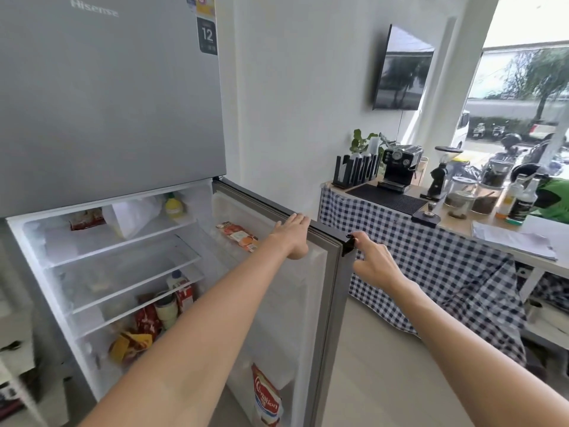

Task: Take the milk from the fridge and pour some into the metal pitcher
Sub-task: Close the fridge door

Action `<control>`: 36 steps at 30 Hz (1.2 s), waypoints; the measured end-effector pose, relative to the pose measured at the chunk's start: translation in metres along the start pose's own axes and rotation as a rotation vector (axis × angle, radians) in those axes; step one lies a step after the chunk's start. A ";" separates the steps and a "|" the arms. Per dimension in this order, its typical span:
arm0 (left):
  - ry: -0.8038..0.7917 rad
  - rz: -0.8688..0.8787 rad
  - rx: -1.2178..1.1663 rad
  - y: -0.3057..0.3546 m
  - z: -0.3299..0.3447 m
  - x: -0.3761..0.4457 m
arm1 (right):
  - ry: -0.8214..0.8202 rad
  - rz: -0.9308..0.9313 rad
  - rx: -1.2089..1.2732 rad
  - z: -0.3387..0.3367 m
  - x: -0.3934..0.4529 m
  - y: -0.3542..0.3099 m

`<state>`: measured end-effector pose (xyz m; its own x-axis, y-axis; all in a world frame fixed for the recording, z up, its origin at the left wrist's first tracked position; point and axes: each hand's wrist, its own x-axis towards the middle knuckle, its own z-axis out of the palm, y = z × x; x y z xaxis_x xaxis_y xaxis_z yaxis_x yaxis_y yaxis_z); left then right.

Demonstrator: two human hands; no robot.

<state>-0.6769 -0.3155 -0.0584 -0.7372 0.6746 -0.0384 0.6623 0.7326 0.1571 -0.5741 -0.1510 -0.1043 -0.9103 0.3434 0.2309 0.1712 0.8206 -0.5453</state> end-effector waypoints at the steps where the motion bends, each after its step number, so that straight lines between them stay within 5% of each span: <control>1: 0.001 0.005 -0.005 -0.003 0.001 -0.006 | -0.007 -0.023 0.016 0.001 -0.004 -0.005; 11: 0.038 -0.055 -0.096 -0.060 -0.003 -0.090 | -0.320 -0.090 0.268 0.029 -0.001 -0.082; 17: 0.043 -0.154 -0.079 -0.100 -0.020 -0.141 | -0.502 -0.253 0.180 0.086 0.017 -0.132; 27: 0.069 -0.398 -0.068 -0.175 -0.022 -0.219 | -0.495 -0.601 -0.288 0.163 0.028 -0.222; 36: 0.157 -0.624 0.047 -0.253 -0.011 -0.246 | -0.454 -0.714 -0.357 0.228 0.044 -0.299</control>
<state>-0.6642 -0.6675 -0.0778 -0.9941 0.1018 0.0366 0.1053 0.9885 0.1084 -0.7511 -0.4855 -0.1148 -0.8922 -0.4501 0.0374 -0.4515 0.8871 -0.0962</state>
